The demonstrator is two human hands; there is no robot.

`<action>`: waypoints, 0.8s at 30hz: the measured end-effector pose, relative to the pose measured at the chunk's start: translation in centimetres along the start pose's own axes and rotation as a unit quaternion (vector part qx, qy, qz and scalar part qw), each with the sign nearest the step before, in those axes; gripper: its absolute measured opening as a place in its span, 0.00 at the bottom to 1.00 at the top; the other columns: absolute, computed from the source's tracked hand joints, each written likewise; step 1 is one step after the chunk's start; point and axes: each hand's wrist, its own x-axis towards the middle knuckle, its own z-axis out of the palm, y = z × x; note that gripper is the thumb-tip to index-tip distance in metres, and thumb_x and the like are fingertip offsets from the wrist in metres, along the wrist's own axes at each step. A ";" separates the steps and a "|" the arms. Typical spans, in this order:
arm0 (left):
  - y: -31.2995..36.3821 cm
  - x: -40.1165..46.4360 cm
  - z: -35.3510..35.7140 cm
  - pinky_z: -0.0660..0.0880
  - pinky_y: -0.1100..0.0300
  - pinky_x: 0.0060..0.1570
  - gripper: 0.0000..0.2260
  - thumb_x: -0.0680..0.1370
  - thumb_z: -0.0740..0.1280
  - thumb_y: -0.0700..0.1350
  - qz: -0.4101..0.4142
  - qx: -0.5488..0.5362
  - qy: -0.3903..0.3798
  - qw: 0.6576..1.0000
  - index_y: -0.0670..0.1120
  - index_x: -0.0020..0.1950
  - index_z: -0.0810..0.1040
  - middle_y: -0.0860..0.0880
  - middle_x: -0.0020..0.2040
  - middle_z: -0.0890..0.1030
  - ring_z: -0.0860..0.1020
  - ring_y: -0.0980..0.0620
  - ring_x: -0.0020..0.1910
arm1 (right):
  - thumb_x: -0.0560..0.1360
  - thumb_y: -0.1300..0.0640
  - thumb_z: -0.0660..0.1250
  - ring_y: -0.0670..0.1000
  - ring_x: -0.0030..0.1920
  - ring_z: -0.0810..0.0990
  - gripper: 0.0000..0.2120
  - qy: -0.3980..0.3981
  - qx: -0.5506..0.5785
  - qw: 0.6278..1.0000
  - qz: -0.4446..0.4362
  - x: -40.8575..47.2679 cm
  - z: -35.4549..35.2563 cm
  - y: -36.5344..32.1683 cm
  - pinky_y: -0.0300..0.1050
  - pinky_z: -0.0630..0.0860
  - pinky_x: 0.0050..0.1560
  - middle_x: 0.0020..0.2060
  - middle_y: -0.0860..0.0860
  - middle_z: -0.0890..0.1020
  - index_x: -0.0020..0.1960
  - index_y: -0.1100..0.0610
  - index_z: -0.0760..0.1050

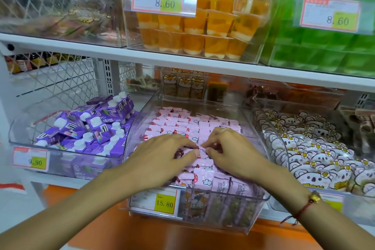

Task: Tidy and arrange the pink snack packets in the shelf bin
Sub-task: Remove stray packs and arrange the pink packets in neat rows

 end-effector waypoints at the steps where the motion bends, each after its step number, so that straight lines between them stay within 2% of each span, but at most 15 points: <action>1: 0.1 0.4 0.0 0.72 0.56 0.54 0.17 0.78 0.56 0.62 -0.005 0.007 0.013 1.000 0.59 0.62 0.75 0.61 0.58 0.77 0.73 0.58 0.56 | 0.76 0.56 0.63 0.43 0.42 0.71 0.11 -0.008 0.011 1.000 0.002 0.2 -0.1 0.1 0.37 0.64 0.42 0.50 0.47 0.79 0.54 0.52 0.82; 3: 0.2 1.4 -0.1 0.71 0.58 0.52 0.15 0.79 0.58 0.59 0.004 0.031 0.034 0.999 0.57 0.62 0.75 0.60 0.59 0.77 0.73 0.56 0.58 | 0.76 0.57 0.63 0.42 0.40 0.70 0.11 -0.025 0.025 0.999 0.010 0.6 -0.2 0.3 0.36 0.64 0.43 0.48 0.46 0.78 0.54 0.52 0.82; 5: 0.2 2.1 -0.1 0.71 0.58 0.54 0.15 0.79 0.59 0.57 0.021 0.050 0.031 0.998 0.57 0.64 0.75 0.60 0.62 0.76 0.72 0.56 0.61 | 0.76 0.58 0.63 0.43 0.40 0.72 0.10 -0.020 0.025 0.999 0.031 0.9 -0.2 0.3 0.37 0.66 0.43 0.43 0.45 0.79 0.52 0.51 0.82; 8: -0.3 2.2 0.3 0.70 0.58 0.58 0.16 0.81 0.56 0.56 0.051 0.080 -0.009 0.995 0.57 0.66 0.74 0.60 0.65 0.74 0.70 0.56 0.64 | 0.75 0.58 0.63 0.45 0.39 0.78 0.09 0.063 0.048 0.995 0.063 1.4 -0.6 0.3 0.40 0.74 0.42 0.41 0.45 0.82 0.49 0.50 0.81; 10: -0.7 2.0 0.6 0.67 0.60 0.61 0.17 0.82 0.53 0.56 0.068 0.095 -0.022 0.993 0.57 0.68 0.72 0.60 0.66 0.74 0.70 0.56 0.64 | 0.76 0.56 0.64 0.46 0.40 0.79 0.08 0.097 0.020 0.993 0.071 2.0 -1.0 0.4 0.41 0.74 0.41 0.42 0.44 0.81 0.49 0.48 0.80; 11: -0.8 2.0 0.8 0.65 0.61 0.61 0.18 0.82 0.52 0.56 0.073 0.100 -0.021 0.992 0.57 0.69 0.72 0.59 0.67 0.74 0.69 0.56 0.65 | 0.76 0.54 0.64 0.47 0.42 0.79 0.07 0.087 -0.002 0.994 0.071 2.4 -1.1 0.5 0.41 0.72 0.40 0.43 0.44 0.80 0.50 0.48 0.80; 15: -0.9 2.0 1.2 0.62 0.61 0.63 0.17 0.82 0.52 0.55 0.081 0.113 0.002 0.990 0.57 0.68 0.71 0.58 0.68 0.72 0.66 0.56 0.66 | 0.74 0.49 0.68 0.49 0.52 0.77 0.10 -0.046 -0.053 0.995 0.071 3.7 -0.7 0.4 0.43 0.73 0.49 0.53 0.47 0.79 0.54 0.50 0.80; 19: -1.1 1.8 1.5 0.60 0.58 0.67 0.19 0.82 0.51 0.56 0.070 0.103 0.000 0.992 0.58 0.72 0.64 0.55 0.75 0.62 0.61 0.55 0.72 | 0.71 0.51 0.73 0.46 0.42 0.76 0.06 -0.075 -0.031 0.995 0.060 4.6 -1.2 0.3 0.41 0.72 0.41 0.44 0.47 0.82 0.46 0.52 0.83; 24: -1.0 2.0 1.3 0.61 0.59 0.65 0.19 0.83 0.49 0.55 0.068 0.101 -0.043 0.992 0.57 0.72 0.65 0.54 0.71 0.69 0.66 0.54 0.68 | 0.74 0.54 0.70 0.41 0.35 0.73 0.06 -0.173 0.006 0.984 0.041 5.6 -1.8 0.6 0.31 0.66 0.34 0.40 0.48 0.80 0.46 0.56 0.82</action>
